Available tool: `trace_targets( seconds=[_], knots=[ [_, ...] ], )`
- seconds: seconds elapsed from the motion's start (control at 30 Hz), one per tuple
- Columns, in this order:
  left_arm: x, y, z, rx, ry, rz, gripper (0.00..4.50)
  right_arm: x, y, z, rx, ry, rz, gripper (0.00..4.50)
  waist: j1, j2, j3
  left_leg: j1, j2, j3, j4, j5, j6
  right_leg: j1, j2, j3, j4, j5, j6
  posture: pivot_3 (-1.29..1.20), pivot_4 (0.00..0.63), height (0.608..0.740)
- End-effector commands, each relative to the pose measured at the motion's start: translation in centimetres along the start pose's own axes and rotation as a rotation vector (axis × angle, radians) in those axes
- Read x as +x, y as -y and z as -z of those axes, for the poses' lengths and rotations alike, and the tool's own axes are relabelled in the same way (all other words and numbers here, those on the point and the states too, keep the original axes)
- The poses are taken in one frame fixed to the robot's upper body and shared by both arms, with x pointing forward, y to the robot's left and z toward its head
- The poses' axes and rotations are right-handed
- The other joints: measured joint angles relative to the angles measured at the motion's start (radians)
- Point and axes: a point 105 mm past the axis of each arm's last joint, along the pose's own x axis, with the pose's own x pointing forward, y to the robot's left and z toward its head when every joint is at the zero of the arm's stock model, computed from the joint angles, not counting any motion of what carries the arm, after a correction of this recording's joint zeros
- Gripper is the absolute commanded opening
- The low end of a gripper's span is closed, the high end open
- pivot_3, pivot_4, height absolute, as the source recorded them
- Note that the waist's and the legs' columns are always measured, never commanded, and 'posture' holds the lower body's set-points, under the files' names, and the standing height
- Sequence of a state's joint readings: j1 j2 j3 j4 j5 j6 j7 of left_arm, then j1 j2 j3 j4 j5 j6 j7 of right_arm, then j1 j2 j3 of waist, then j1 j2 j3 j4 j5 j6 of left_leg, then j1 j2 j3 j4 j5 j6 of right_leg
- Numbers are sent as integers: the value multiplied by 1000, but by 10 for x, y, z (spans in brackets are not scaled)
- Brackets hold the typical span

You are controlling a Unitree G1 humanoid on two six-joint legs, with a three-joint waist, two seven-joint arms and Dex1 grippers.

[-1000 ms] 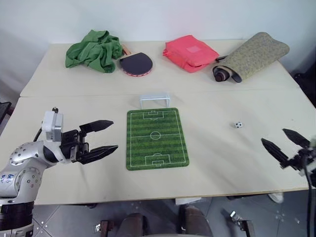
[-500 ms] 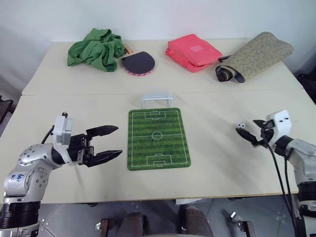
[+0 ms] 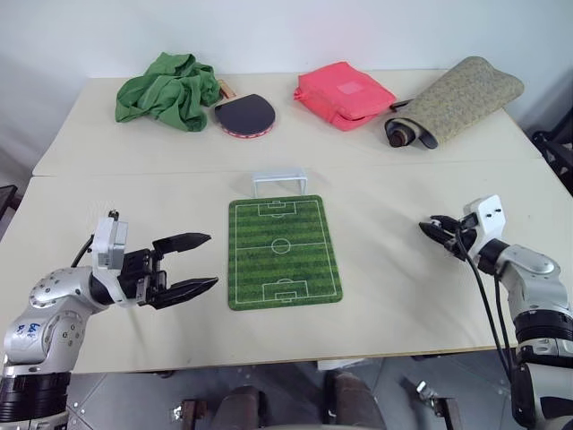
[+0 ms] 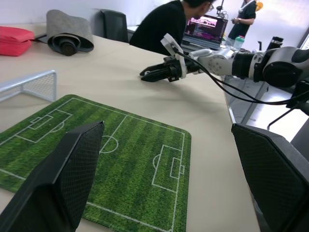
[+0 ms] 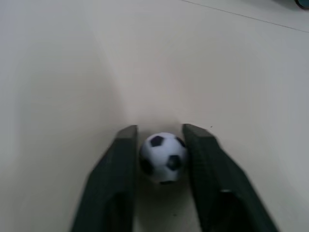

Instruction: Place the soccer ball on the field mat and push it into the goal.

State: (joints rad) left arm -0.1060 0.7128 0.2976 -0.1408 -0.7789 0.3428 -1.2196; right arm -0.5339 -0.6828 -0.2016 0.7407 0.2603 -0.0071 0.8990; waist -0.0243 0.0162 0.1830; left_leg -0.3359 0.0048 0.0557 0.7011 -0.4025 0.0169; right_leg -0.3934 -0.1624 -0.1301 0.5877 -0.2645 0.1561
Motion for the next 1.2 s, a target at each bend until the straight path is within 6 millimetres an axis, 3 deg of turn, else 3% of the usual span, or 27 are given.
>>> trace_targets(
  seconds=[0.03,0.07,0.17,0.27,0.4,0.47,0.63,0.77,1.2],
  knots=[
    [-7,0,-1,33,1,-5,4500,-7,-9,-18,-25,111,-97,816,-1,0,0,0,0,0,0,0,0,0,0,0,0,0,0,0,150,740],
    [-8,0,0,39,0,-7,4500,-7,-13,-24,-40,143,-131,817,-3,1,0,0,0,0,0,0,0,0,0,0,0,0,0,0,150,740],
    [-15,1,12,86,-41,7,4500,-6,-51,-54,-137,253,-367,817,-6,3,2,0,0,0,0,0,0,0,0,0,0,0,0,0,150,740],
    [-23,4,24,115,-85,42,4500,1,-120,-68,-252,224,-717,817,-11,4,2,0,0,2,0,0,0,-1,1,1,0,0,0,0,150,740],
    [-26,11,41,134,-140,117,4500,11,-203,-72,-328,151,-1023,817,-5,4,2,0,4,1,0,0,-1,-1,3,0,0,0,0,0,150,740],
    [-26,12,45,128,-153,134,4500,15,-229,-74,-353,140,-1085,817,-2,4,2,0,4,1,0,0,-1,-2,3,0,1,0,-1,0,150,740],
    [-34,15,57,122,-189,152,4500,27,-269,-71,-419,126,-1139,817,5,3,2,-2,1,-1,1,0,-1,-2,1,-1,1,0,-1,0,150,740],
    [-36,17,62,104,-200,140,4500,32,-281,-61,-426,88,-1143,817,-3,3,2,-2,1,-1,0,0,-1,-3,2,-3,1,0,-1,0,150,740],
    [-33,18,62,98,-190,129,4500,46,-273,-37,-365,6,-1096,817,-5,2,2,-2,2,0,0,0,-1,-3,2,-3,1,0,-1,0,150,740]
  ],
)
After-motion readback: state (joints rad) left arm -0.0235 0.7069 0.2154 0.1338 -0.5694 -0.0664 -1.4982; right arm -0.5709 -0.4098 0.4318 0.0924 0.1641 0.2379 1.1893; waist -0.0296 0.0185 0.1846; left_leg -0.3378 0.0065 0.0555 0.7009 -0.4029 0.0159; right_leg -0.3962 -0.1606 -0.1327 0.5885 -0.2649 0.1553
